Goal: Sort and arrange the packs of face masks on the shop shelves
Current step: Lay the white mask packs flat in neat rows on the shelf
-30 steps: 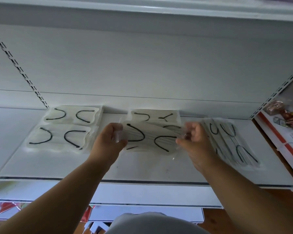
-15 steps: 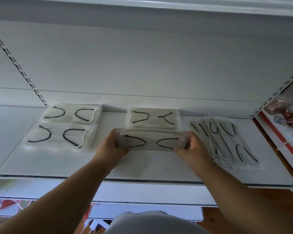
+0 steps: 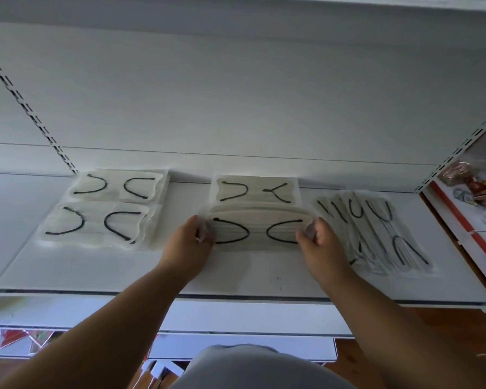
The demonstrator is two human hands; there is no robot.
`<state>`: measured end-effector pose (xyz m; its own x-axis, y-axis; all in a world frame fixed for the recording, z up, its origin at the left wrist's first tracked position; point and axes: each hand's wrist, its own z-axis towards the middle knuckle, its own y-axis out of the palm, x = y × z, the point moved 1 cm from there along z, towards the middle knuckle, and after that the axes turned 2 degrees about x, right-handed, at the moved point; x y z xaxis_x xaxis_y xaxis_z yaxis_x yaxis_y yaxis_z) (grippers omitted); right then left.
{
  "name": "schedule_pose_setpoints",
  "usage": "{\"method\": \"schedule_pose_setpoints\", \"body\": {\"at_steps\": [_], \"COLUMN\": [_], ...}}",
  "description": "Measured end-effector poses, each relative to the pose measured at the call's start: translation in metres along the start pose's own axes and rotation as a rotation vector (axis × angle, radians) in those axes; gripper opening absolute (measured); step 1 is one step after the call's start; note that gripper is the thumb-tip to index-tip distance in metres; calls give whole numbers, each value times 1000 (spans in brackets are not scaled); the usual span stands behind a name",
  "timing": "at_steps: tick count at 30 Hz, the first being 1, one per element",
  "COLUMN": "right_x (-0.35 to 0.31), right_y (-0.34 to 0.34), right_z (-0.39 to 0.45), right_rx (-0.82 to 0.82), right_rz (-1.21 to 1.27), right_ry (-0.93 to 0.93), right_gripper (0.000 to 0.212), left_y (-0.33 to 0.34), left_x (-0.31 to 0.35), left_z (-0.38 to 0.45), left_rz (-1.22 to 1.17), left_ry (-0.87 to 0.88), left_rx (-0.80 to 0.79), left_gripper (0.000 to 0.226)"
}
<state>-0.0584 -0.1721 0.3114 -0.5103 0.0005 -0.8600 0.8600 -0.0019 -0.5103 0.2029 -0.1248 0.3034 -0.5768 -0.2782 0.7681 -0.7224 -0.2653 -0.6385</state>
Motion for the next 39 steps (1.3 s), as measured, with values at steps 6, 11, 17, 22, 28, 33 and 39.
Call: {"method": "schedule_pose_setpoints", "body": {"at_steps": [6,11,17,22,28,33,39], "right_x": [7,-2,-10,9,-1,-4,-14], "right_y": [-7,-13,-13,-6,-8,-8,-12], "right_z": [9,28,42,12,19,14,10], "right_rx": [-21,83,19,-93,-113,-66,-22], "right_rz": [-75,-57,-185,-341,-436,-571,-490], "right_ry": [55,63,80,-7,-99,-150,-234], "right_gripper": [29,18,27,25,24,23,12], "left_y": [-6,-13,-14,-5,-3,-4,6], "left_x": [6,27,28,8,11,18,54], "left_z": [4,16,25,10,15,4,-15], "left_rz": [0,-86,92,255,283,430,358], "left_ry": [-45,-22,45,46,77,184,381], "left_rx": [-91,-5,-39,-156,-178,-58,-24], "left_gripper": [26,56,19,18,11,16,20]}}
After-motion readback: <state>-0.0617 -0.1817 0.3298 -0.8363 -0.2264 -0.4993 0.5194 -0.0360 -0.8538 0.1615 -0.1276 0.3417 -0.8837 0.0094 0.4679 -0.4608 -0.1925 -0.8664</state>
